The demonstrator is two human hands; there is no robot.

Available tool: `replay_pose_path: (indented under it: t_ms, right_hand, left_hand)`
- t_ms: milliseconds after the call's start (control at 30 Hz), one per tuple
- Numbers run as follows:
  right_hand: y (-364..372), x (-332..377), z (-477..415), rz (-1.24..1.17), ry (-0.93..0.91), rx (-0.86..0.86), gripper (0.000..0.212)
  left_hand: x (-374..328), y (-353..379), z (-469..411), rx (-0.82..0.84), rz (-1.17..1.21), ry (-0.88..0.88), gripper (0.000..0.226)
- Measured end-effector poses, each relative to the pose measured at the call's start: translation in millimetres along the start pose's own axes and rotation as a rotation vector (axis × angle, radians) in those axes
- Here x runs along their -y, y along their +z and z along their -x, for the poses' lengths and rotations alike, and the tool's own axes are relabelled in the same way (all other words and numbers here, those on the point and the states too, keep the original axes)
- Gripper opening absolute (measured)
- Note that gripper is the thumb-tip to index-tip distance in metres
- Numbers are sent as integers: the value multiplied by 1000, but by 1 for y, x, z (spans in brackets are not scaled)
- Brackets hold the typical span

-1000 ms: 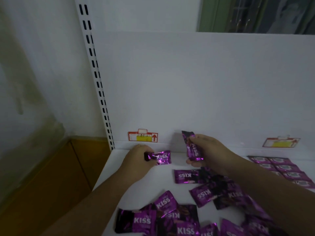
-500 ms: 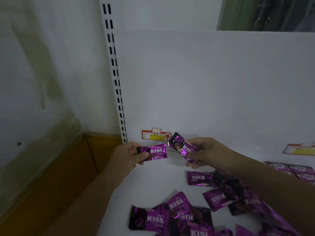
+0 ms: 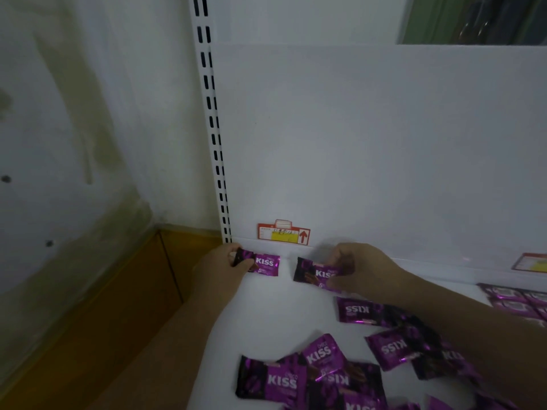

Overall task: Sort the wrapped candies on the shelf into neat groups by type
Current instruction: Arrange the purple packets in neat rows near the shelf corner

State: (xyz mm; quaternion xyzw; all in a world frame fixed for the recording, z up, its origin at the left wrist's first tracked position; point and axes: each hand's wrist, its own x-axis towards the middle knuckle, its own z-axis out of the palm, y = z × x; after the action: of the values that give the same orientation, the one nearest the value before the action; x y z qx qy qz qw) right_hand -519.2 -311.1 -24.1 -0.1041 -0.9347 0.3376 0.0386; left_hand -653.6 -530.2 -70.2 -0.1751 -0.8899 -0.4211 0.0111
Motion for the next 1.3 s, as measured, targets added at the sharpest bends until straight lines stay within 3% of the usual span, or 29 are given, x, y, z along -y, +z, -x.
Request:
replay_pose_path:
  t_ms: [167,300,367,500,633,767,1133,1300]
  right_hand:
    - [9,-3,-3,174,-133,-65,16]
    - [12,-2,-3,287,-265,-41,11]
    - [12,-2,-3,313,-273,-37,12]
    - [13,0,-6,395,-311,-64,18]
    - [13,3,-5,529,-376,-81,8]
    - [13,2,-4,530,-328,-46,14]
    - [32,7,-13,629,-469,-50,31]
    - [34,11,-16,657,-491,-89,27]
  left_hand:
    - [-3,2,0,-70,-28,-19,46]
    - [-3,-3,5,-106,-165,214,25]
    - [-7,-3,12,-28,-204,330,23]
    - [-16,4,25,142,-306,458,39]
    - [-19,7,35,352,-432,367,56]
    - [-18,5,34,497,-488,293,70]
    - [-14,3,31,326,-485,370,52]
    - [-15,3,30,271,-456,353,53]
